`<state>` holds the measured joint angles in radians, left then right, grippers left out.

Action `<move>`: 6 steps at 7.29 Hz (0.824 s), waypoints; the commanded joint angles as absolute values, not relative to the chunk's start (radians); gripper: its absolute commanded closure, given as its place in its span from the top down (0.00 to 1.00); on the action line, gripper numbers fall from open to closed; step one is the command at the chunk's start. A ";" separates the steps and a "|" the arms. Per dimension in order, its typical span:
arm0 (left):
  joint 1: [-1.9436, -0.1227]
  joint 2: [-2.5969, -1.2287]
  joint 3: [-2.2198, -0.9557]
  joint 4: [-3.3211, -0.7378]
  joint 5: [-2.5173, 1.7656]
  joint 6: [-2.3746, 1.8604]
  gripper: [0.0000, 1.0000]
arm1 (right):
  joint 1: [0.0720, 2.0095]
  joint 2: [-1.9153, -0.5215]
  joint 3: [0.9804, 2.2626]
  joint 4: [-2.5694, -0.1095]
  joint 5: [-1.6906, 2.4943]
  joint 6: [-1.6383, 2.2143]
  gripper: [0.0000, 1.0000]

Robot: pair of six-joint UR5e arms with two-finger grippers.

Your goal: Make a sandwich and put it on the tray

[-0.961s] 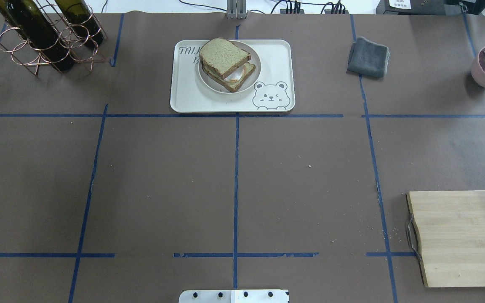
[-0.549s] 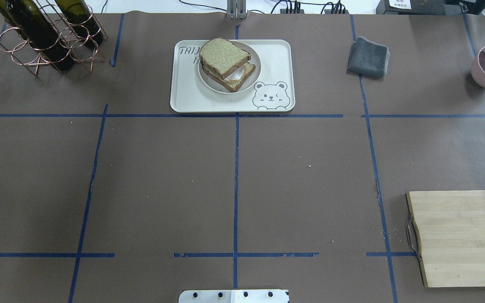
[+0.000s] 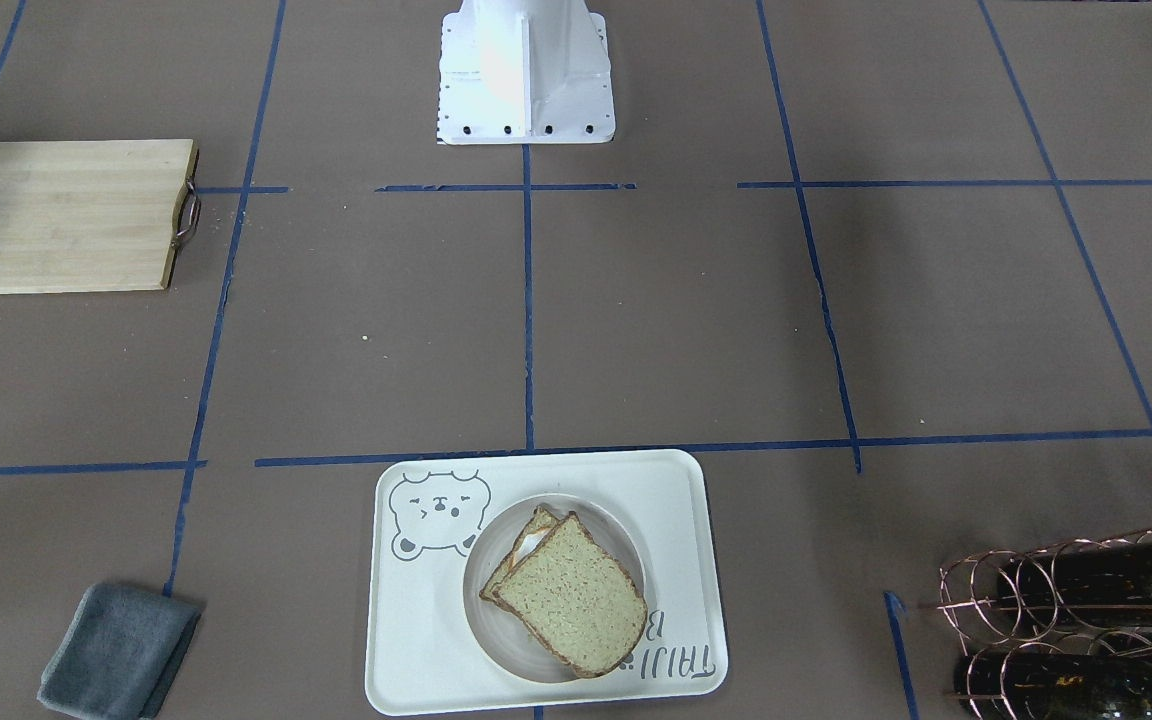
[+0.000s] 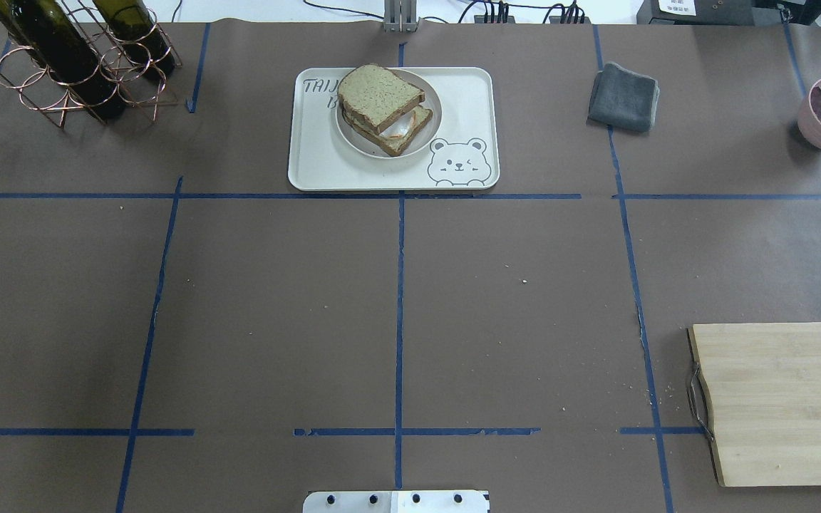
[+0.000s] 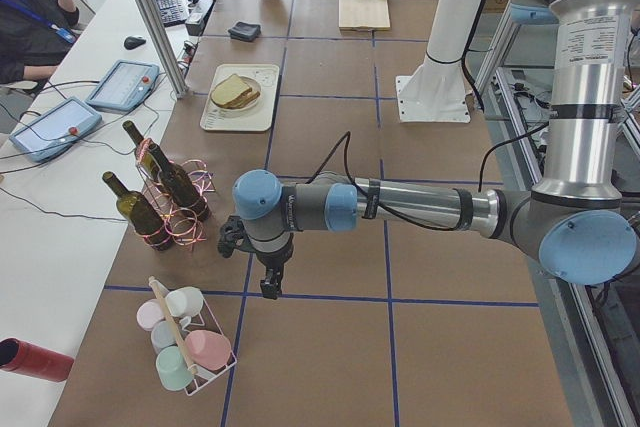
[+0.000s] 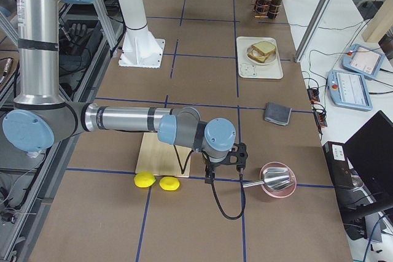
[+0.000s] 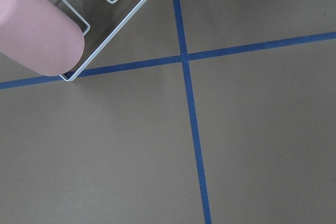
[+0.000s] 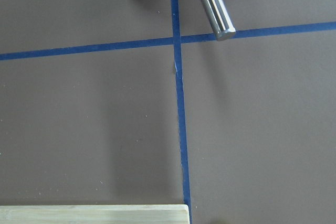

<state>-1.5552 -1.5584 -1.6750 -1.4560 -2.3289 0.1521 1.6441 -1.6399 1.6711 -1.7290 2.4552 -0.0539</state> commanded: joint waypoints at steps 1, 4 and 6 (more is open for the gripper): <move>-1.557 -1.555 -1.681 -1.454 -2.329 0.152 1.00 | 1.655 -1.647 1.680 -1.700 2.424 -0.048 1.00; -1.557 -1.559 -1.686 -1.454 -2.329 0.149 1.00 | 1.654 -1.643 1.694 -1.686 2.349 -0.017 1.00; -1.557 -1.559 -1.684 -1.454 -2.329 0.146 1.00 | 1.654 -1.644 1.690 -1.687 2.353 -0.012 1.00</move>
<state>-1.5570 -1.5582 -1.6846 -1.4542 -2.3286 0.1477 1.6537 -1.6438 1.6919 -1.6865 2.3524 -0.0178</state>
